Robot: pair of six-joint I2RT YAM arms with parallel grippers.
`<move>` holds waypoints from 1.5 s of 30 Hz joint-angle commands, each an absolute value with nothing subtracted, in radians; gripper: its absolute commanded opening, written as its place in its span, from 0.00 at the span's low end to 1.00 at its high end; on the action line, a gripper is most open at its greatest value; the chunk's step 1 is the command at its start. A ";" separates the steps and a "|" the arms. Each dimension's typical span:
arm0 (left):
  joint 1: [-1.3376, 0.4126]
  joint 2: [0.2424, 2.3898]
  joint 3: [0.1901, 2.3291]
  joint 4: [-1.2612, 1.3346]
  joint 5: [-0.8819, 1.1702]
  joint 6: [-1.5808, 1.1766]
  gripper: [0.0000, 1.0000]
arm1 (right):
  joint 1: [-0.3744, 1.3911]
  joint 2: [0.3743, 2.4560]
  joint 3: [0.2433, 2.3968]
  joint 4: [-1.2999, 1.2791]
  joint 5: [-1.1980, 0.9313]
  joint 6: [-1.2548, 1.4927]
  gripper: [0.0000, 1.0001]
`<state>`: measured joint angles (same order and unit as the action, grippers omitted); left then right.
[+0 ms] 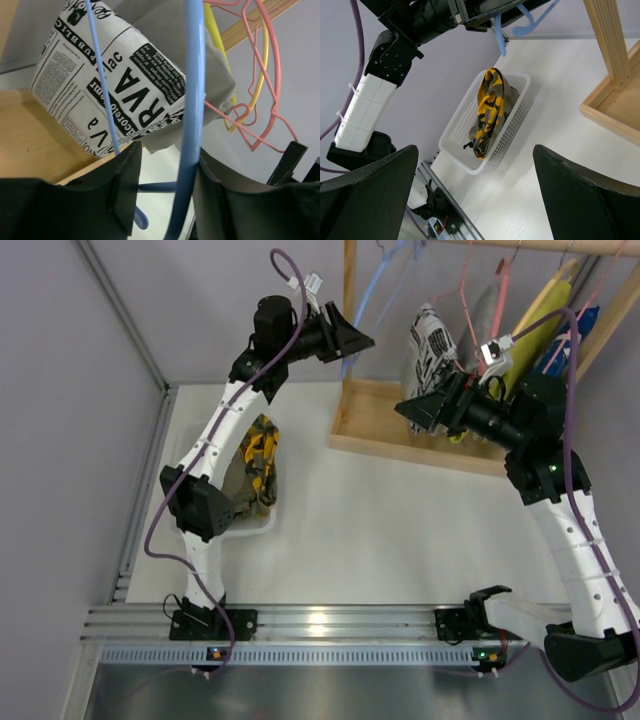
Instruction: Remove the trousers from the hanger
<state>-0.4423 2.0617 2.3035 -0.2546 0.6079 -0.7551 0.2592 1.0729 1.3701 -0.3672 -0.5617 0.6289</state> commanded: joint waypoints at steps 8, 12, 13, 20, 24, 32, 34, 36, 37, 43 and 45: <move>-0.423 1.737 2.073 -0.238 0.566 -0.608 0.82 | 0.207 1.019 1.457 -0.383 -0.555 0.574 0.99; -0.420 1.605 1.973 -0.276 0.502 -0.529 0.99 | 0.192 1.003 1.483 -0.422 -0.546 0.539 0.99; -0.416 1.583 1.927 -0.282 0.494 -0.517 0.99 | 0.190 0.999 1.489 -0.442 -0.543 0.519 0.99; -0.322 1.456 1.775 -0.370 0.442 -0.417 0.99 | 0.175 0.997 1.563 -0.593 -0.523 0.407 0.99; -0.269 1.381 1.727 -0.466 0.419 -0.336 0.99 | 0.167 1.009 1.612 -0.710 -0.514 0.296 0.99; -0.252 1.246 1.576 -0.793 0.217 -0.048 0.99 | 0.153 0.973 1.573 -0.920 -0.511 0.060 0.99; -0.252 1.177 1.474 -0.804 0.169 -0.026 0.99 | 0.153 0.954 1.540 -0.969 -0.505 0.009 0.99; -0.250 1.111 1.393 -0.804 0.141 -0.009 0.99 | 0.155 0.942 1.497 -1.000 -0.511 -0.069 0.99; -0.244 1.092 1.373 -0.804 0.143 -0.009 0.99 | 0.153 0.922 1.485 -1.024 -0.511 -0.080 0.99; -0.184 1.023 1.307 -0.818 0.150 -0.031 0.98 | 0.153 0.870 1.443 -1.061 -0.502 -0.136 0.99; -0.158 1.020 1.308 -0.822 0.163 -0.044 0.98 | 0.146 0.868 1.456 -1.074 -0.499 -0.140 0.99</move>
<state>-0.1844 1.0370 1.3121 -0.8284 0.1692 -0.0448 0.1665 0.8898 1.4246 -1.0550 -0.5022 -0.0841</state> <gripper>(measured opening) 0.985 0.993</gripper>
